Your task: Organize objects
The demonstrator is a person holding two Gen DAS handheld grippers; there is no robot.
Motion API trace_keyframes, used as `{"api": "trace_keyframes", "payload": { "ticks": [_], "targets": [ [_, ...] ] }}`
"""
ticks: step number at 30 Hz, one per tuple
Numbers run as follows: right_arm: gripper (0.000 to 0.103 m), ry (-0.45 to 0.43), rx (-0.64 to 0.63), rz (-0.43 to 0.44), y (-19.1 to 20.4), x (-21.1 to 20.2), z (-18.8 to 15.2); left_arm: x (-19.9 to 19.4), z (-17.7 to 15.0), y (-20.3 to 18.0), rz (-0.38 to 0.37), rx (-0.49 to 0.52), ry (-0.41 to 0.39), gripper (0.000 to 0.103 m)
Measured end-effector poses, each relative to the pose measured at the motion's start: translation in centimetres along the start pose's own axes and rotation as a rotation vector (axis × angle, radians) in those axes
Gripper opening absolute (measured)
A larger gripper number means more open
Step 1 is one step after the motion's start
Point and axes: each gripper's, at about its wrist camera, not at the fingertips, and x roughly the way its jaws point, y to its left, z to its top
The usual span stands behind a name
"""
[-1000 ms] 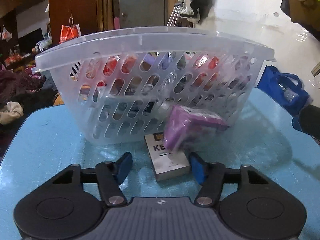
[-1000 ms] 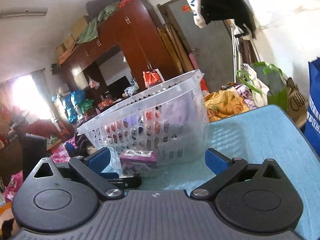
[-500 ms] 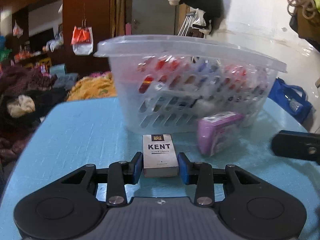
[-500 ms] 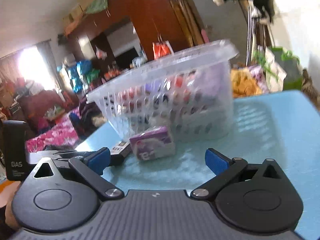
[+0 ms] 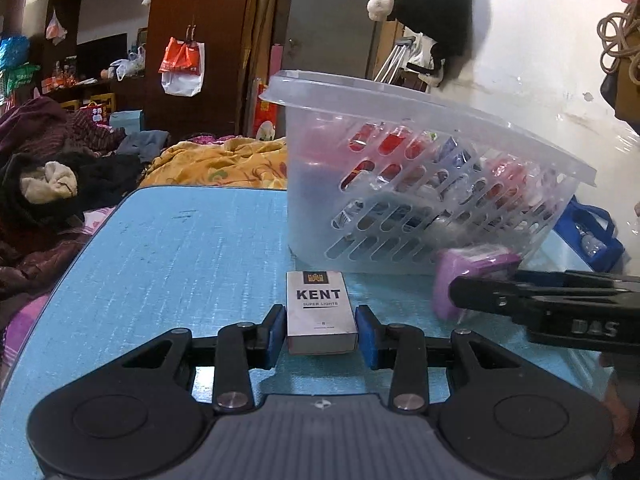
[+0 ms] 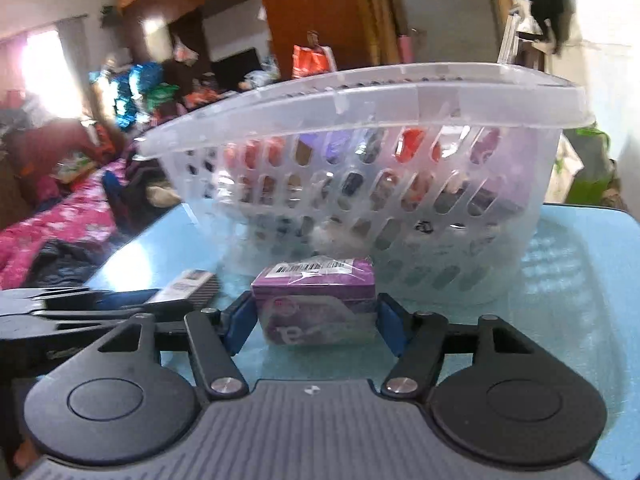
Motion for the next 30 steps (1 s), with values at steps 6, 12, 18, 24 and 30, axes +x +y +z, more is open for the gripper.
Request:
{"api": "trace_keyframes", "payload": {
  "ticks": [6,12,18,24,30],
  "targets": [
    [0.067,-0.148,-0.047,-0.03,-0.6,-5.2,-1.9,-0.9,-0.3,0.0,-0.011,-0.007,-0.06,0.042],
    [0.067,-0.25,-0.041,-0.019,-1.5,-7.9,-2.4,-2.9,-0.8,-1.4,-0.002,0.045,-0.208,0.042],
    [0.067,-0.309,-0.068,-0.011,-0.5,-8.3,-1.9,-3.9,-1.2,-1.9,-0.017,0.065,-0.296,0.042],
    [0.067,-0.318,-0.107,-0.025,0.4,-8.1,-1.8,-3.7,-0.9,-1.2,-0.006,0.05,-0.273,0.042],
    [0.067,-0.311,-0.088,-0.012,-0.1,-8.0,-1.8,-1.9,-1.0,-1.0,0.036,0.086,-0.105,0.047]
  ]
}}
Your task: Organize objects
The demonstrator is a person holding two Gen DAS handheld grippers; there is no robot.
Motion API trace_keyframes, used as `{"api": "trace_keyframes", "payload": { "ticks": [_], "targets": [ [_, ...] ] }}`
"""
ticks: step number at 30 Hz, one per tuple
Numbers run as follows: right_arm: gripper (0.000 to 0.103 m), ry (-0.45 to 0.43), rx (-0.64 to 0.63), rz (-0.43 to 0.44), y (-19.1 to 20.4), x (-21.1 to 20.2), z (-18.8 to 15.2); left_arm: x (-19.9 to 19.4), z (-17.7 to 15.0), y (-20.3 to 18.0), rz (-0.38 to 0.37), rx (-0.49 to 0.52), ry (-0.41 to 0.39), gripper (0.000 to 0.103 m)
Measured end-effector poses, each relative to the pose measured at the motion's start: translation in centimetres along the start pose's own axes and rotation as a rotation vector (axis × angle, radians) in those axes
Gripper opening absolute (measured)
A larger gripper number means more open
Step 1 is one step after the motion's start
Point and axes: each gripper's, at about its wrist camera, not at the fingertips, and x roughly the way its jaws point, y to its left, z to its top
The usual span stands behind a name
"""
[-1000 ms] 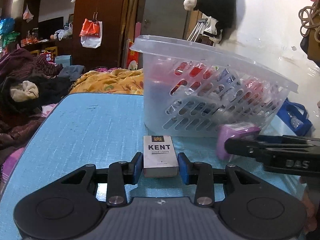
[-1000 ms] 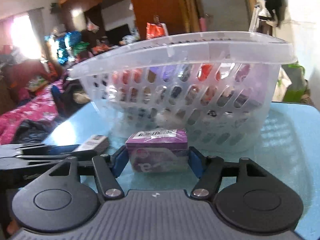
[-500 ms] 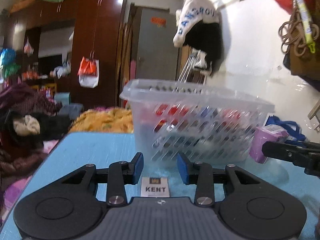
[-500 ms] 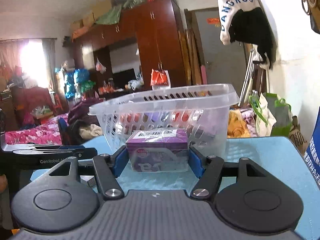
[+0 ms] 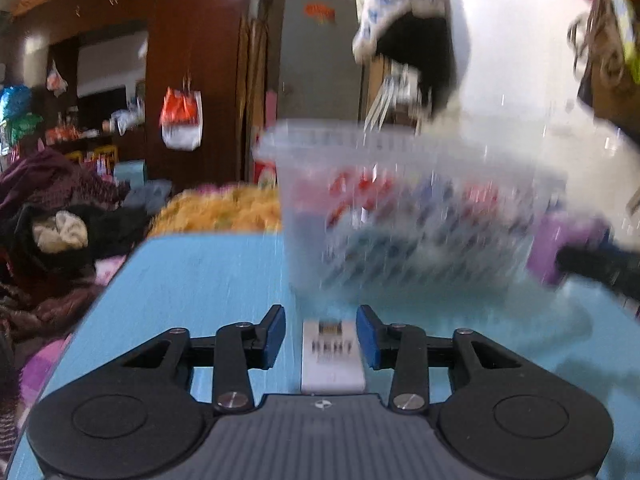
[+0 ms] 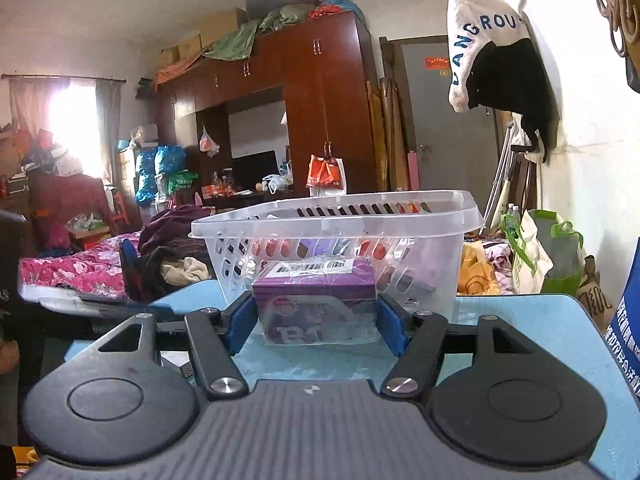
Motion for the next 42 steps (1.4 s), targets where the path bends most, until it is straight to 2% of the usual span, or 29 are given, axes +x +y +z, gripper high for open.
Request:
{"api": "trace_keyframes", "payload": {
  "ticks": [1,2,4,5,11,14,15,16,17,28,31,34,38,40,42],
  "targets": [
    [0.067,0.002,0.002,0.0,0.0,0.1,0.0,0.5,-0.1,-0.3,0.004,0.015,0.038,0.048],
    [0.067,0.003,0.002,0.002,0.0,0.0,-0.1,0.7,0.0,-0.3,-0.001,0.021,0.048,0.048],
    [0.067,-0.002,0.004,0.002,-0.1,0.0,0.0,0.7,0.2,-0.4,0.024,0.022,0.052,0.057],
    [0.067,0.001,0.007,0.006,-0.1,0.0,-0.1,0.8,0.2,-0.4,0.034,0.028,0.061,0.058],
    [0.067,0.008,0.009,0.009,-0.1,0.2,-0.1,0.9,0.0,-2.2,0.038,0.129,0.093,0.058],
    [0.067,0.005,0.015,0.012,-0.2,0.1,-0.1,0.8,0.1,-2.2,0.045,0.135,0.095,0.058],
    [0.067,0.004,0.015,0.013,-0.2,0.1,-0.1,0.8,0.0,-2.2,0.042,0.133,0.096,0.055],
    [0.067,0.006,0.014,0.013,-0.2,0.1,-0.2,0.7,0.0,-2.2,0.039,0.132,0.093,0.045],
    [0.067,0.006,0.012,0.011,-0.2,0.1,-0.2,0.6,0.0,-2.1,0.04,0.13,0.085,0.041],
    [0.067,0.006,0.011,0.012,-0.2,0.0,-0.1,-0.9,-0.2,-1.7,0.014,0.102,-0.025,0.041],
    [0.067,-0.014,0.008,0.012,-0.1,-0.4,-0.2,-1.6,-0.1,-1.5,0.011,0.076,-0.072,0.041],
    [0.067,-0.042,0.017,0.032,-0.2,-1.6,-0.2,-3.5,0.6,-1.2,-0.028,0.039,-0.133,0.041],
    [0.067,-0.133,-0.001,0.044,0.0,-3.9,2.7,-7.2,3.3,-1.4,-0.038,0.018,-0.268,0.041],
    [0.067,-0.166,-0.067,0.003,0.5,-3.6,5.1,-7.7,6.2,-2.3,-0.041,0.041,-0.293,0.041],
    [0.067,-0.179,-0.133,-0.032,0.8,-2.1,8.0,-7.2,9.7,-3.4,-0.081,0.05,-0.297,0.041]
  ]
}}
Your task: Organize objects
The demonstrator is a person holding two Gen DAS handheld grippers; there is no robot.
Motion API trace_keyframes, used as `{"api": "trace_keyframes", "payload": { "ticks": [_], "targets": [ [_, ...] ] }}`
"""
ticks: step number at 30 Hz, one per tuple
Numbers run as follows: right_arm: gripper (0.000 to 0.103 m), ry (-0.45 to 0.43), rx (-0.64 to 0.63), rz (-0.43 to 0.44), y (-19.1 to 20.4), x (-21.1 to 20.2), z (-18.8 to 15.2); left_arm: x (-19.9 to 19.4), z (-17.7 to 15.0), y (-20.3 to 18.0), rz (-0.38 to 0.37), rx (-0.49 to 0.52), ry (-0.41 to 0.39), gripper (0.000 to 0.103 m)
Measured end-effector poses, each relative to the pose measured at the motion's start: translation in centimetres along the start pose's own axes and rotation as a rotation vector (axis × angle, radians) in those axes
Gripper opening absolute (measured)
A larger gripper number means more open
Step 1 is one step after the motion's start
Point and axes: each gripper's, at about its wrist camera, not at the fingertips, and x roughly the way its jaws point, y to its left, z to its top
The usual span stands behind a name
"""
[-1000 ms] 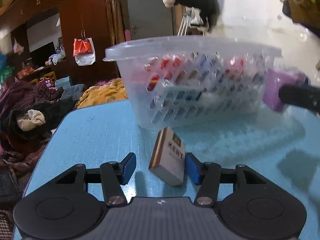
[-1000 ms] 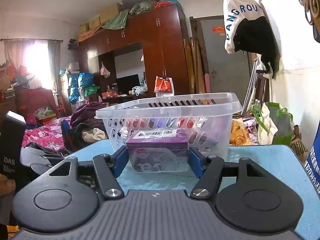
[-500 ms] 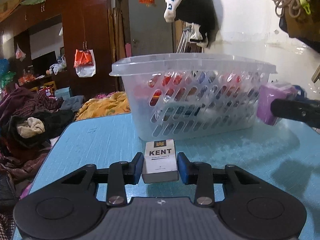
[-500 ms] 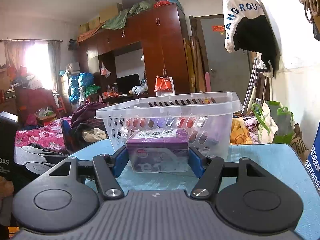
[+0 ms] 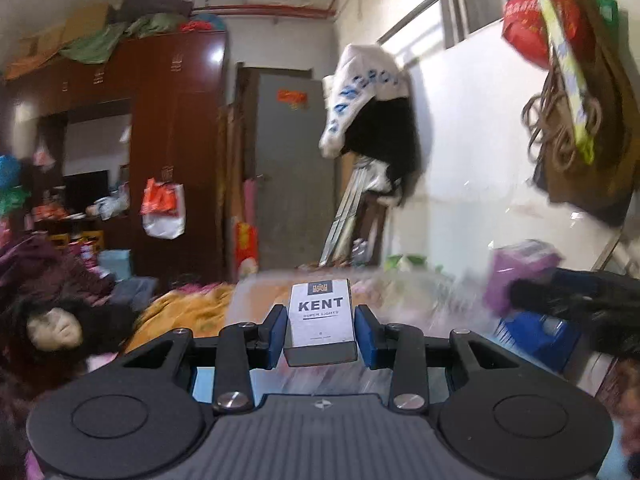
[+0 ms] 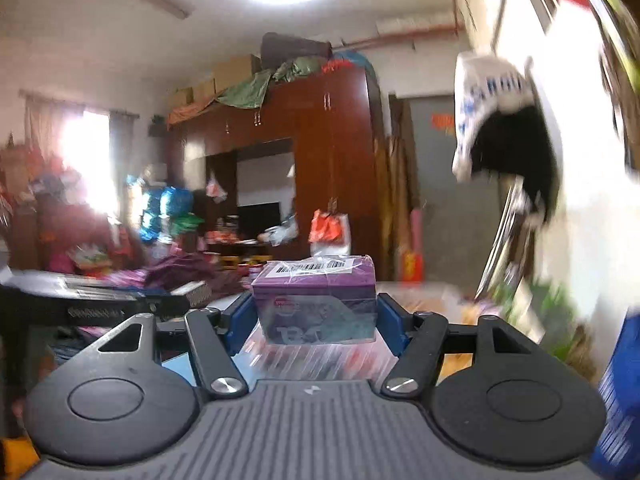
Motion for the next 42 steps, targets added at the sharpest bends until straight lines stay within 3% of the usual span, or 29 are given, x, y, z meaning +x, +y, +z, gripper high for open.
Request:
{"api": "trace_keyframes", "payload": {
  "ticks": [5,7,8,9,10,11,12,15,17,19,23,28,33,38,42],
  "targets": [
    [0.067,0.109,-0.068,-0.034,-1.3,7.3,2.6,6.6,5.3,-1.9,-0.025,-0.001,0.084,0.041],
    [0.068,0.139,-0.06,-0.012,-1.9,9.1,2.2,8.9,5.3,-2.2,-0.005,-0.008,0.134,0.041],
    [0.074,0.154,-0.076,0.006,-2.0,9.9,1.7,10.4,5.2,-2.2,0.001,-0.015,0.16,0.042],
    [0.081,0.166,-0.099,0.01,-1.9,10.3,1.2,11.4,5.0,-2.0,0.008,-0.027,0.172,0.046],
    [0.094,0.173,-0.132,-0.01,-1.6,10.7,0.7,12.2,4.6,-1.9,0.015,-0.036,0.186,0.062],
    [0.101,0.181,-0.168,-0.042,-1.1,10.9,0.1,13.2,4.3,-1.6,0.022,-0.052,0.203,0.072],
    [0.101,0.185,-0.185,-0.053,-0.9,10.8,-0.2,13.8,3.9,-1.1,0.021,-0.071,0.213,0.08],
    [0.103,0.17,-0.137,-0.019,-1.2,9.1,-0.5,12.9,3.0,0.3,-0.006,-0.099,0.18,0.08],
    [0.103,0.153,-0.086,-0.004,-1.8,7.5,-0.2,11.4,2.6,0.7,-0.013,-0.097,0.134,0.088],
    [0.103,0.138,-0.042,-0.006,-2.3,6.2,0.1,9.7,2.4,0.9,-0.021,-0.085,0.083,0.103],
    [0.103,0.152,0.037,0.006,-2.6,4.3,0.6,6.5,2.2,0.8,-0.021,-0.057,0.034,0.103],
    [0.103,0.184,0.062,-0.016,-2.9,3.0,0.4,2.5,1.1,-0.9,0.04,0.031,-0.023,0.103],
    [0.103,0.244,0.084,-0.033,-3.4,3.2,0.3,2.1,0.9,-1.6,0.021,0.044,0.056,0.103],
    [0.103,0.311,0.041,-0.092,-2.8,3.9,-0.3,3.3,0.4,-2.0,0.052,0.03,0.143,0.103],
    [0.103,0.318,0.031,-0.104,-2.5,3.7,-1.2,3.4,-0.3,-1.5,0.062,0.005,0.17,0.103]
  ]
}}
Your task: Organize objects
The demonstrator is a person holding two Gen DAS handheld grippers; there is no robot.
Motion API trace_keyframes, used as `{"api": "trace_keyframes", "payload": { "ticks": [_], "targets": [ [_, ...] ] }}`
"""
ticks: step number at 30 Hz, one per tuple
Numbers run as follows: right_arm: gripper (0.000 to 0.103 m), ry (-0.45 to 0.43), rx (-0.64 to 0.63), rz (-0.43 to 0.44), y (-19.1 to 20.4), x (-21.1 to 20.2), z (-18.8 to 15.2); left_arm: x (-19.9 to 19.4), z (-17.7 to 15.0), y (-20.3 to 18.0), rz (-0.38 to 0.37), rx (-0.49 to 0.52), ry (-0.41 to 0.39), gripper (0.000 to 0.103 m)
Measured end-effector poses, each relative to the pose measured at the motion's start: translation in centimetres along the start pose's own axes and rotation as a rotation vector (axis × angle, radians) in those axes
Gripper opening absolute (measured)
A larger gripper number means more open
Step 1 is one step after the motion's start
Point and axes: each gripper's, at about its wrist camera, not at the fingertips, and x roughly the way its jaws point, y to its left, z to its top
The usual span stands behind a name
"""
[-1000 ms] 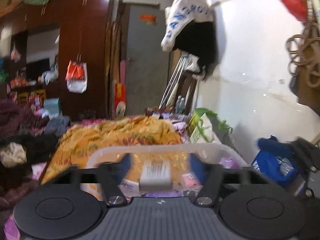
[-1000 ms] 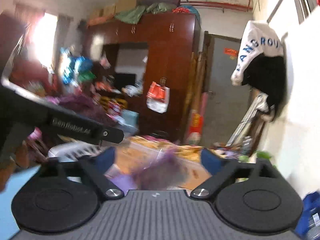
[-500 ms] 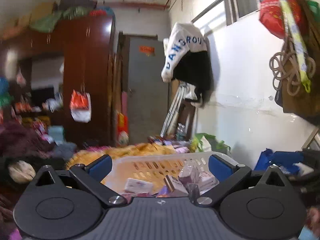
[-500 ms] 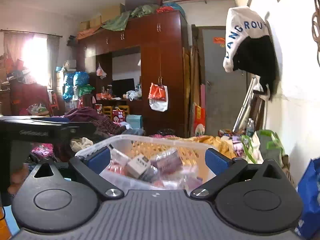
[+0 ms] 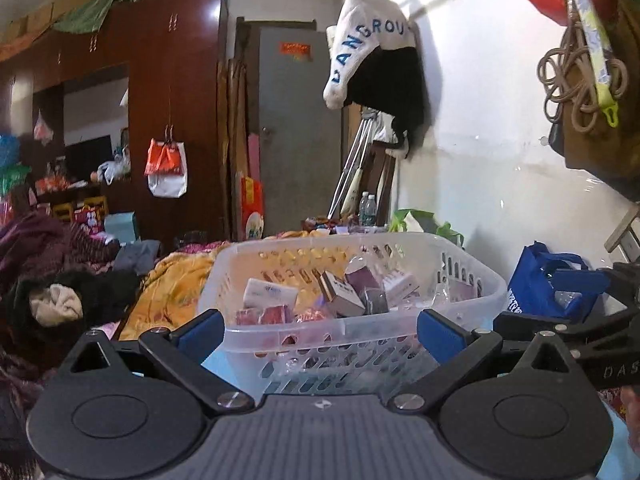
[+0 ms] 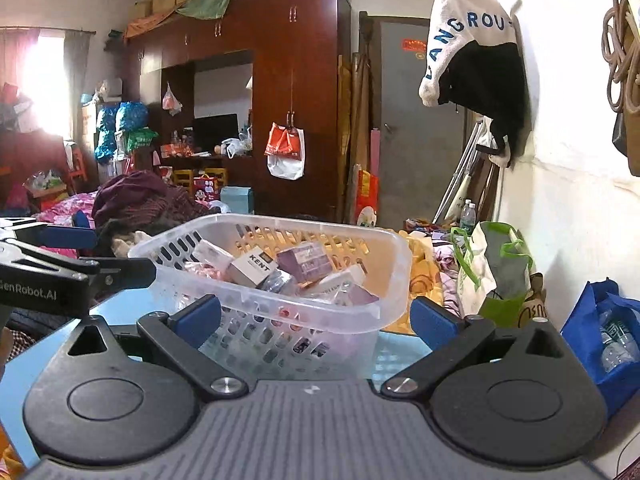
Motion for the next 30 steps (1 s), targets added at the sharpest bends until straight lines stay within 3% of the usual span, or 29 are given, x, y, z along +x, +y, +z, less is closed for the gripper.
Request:
{"api": "trace_keyframes", "payload": {
  "ticks": [13,30],
  "targets": [
    [0.103,0.033,0.043,-0.026,-1.0,0.6,-0.7,1.1,-0.2,0.3,0.055,-0.022,0.045,0.103],
    [0.103,0.037,0.087,-0.038,-1.7,0.6,-0.6,1.1,-0.1,-0.1,0.046,-0.004,0.047,0.103]
  ]
}}
